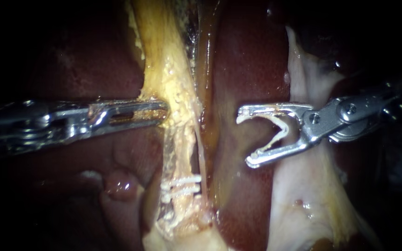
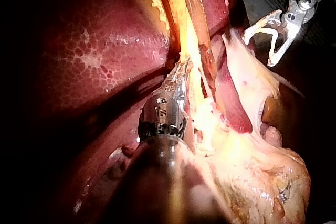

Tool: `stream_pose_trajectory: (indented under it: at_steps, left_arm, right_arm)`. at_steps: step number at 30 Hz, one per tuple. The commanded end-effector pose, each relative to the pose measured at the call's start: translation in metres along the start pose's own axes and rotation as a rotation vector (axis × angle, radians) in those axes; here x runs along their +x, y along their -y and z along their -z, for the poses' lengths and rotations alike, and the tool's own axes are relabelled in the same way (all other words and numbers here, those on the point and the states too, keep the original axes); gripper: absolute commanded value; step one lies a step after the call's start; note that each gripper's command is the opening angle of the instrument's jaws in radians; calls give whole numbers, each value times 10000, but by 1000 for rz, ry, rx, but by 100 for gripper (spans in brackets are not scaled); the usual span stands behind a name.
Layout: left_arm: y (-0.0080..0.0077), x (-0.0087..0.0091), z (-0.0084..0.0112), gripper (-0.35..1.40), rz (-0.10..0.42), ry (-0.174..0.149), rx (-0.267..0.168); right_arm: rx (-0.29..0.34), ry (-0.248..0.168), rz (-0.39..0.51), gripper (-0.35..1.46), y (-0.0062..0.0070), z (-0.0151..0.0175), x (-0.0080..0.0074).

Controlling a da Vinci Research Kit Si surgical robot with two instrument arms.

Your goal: Clipping third clip left tube

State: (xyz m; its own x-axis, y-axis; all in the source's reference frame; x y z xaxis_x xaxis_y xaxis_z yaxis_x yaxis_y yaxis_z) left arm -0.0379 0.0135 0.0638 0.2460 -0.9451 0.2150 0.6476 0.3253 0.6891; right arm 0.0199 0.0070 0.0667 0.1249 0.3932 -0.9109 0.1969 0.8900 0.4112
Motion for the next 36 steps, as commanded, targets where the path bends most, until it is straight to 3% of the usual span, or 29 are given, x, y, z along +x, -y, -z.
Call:
stream_pose_trajectory:
  at_steps: [1, 4, 11, 15, 18, 26, 36]
  left_arm:
    - [0, 0, 1, -35, 0, 0, 0]
    - [0, 0, 3, -35, 0, -1, 2]
    - [-5, -12, 30, -35, 1, -3, -2]
    - [-8, -20, 50, -35, 4, 0, -14]
    - [-6, -23, 61, -35, 6, 9, -13]
    - [10, -22, 74, -35, 13, 14, -12]
    - [24, -24, 87, -35, 19, 20, -9]
  right_arm:
    - [0, 0, 0, 60, 1, -1, 0]
    - [0, -3, -4, 60, 4, -2, -2]
    - [24, 8, -151, 60, 10, -20, -16]
    - [59, 95, -201, 59, 13, -37, -25]
    - [80, 129, -231, 58, 13, -51, -33]
    - [95, 133, -291, 58, 1, -83, -57]
    - [94, 179, -381, 56, -15, -109, -107]
